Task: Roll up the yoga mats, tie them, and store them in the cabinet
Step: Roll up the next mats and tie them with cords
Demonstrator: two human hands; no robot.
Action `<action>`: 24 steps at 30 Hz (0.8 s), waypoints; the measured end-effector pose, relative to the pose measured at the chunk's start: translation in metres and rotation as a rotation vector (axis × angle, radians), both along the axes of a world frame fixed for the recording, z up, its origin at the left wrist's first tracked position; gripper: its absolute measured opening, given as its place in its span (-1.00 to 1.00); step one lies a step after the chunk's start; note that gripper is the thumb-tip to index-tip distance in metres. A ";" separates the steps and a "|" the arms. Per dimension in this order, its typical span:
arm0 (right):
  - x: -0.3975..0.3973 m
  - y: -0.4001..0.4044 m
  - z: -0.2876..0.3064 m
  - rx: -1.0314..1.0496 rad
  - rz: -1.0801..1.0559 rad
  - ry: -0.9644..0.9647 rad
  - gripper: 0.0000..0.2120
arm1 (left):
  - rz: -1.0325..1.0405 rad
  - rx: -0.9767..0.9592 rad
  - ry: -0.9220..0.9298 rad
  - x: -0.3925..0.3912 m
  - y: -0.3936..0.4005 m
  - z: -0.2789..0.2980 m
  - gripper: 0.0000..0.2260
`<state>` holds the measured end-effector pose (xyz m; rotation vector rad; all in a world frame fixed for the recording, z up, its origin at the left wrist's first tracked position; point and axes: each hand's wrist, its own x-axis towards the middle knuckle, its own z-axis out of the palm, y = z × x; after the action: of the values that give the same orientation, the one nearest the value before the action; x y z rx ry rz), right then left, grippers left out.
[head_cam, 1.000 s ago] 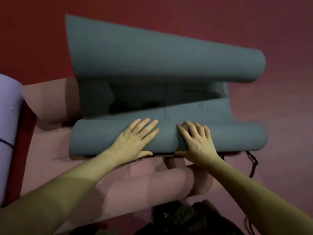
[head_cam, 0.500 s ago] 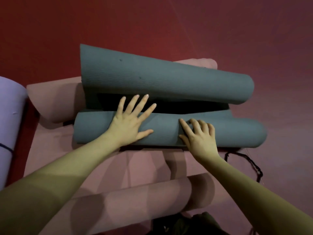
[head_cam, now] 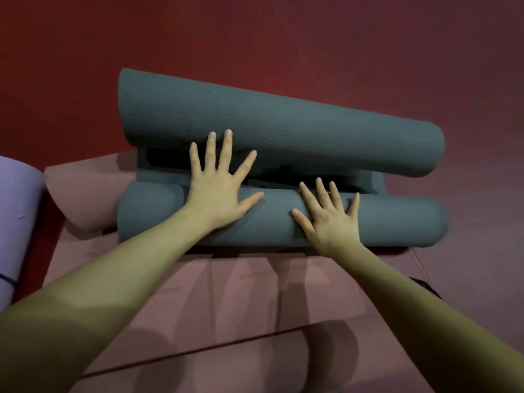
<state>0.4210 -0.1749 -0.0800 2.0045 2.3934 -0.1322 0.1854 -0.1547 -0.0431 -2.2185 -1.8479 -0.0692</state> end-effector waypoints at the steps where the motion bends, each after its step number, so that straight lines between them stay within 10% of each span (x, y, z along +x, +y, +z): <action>1: 0.000 0.008 0.001 0.003 -0.021 0.012 -0.24 | 0.015 -0.008 -0.003 0.000 0.006 0.003 -0.26; 8: -0.015 0.013 0.000 0.435 -0.013 0.119 -0.55 | 0.013 -0.076 0.004 -0.004 0.023 0.009 -0.23; 19: 0.009 -0.003 -0.003 0.093 0.188 -0.086 0.16 | 0.014 -0.139 0.034 0.000 0.017 0.012 -0.21; 24: 0.007 0.015 0.005 0.059 0.221 -0.138 0.19 | 0.011 -0.150 0.019 -0.002 0.012 0.010 -0.24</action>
<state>0.4283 -0.1602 -0.0750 1.6922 2.5336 0.0786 0.1838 -0.1425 -0.0326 -2.2980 -1.9122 0.0958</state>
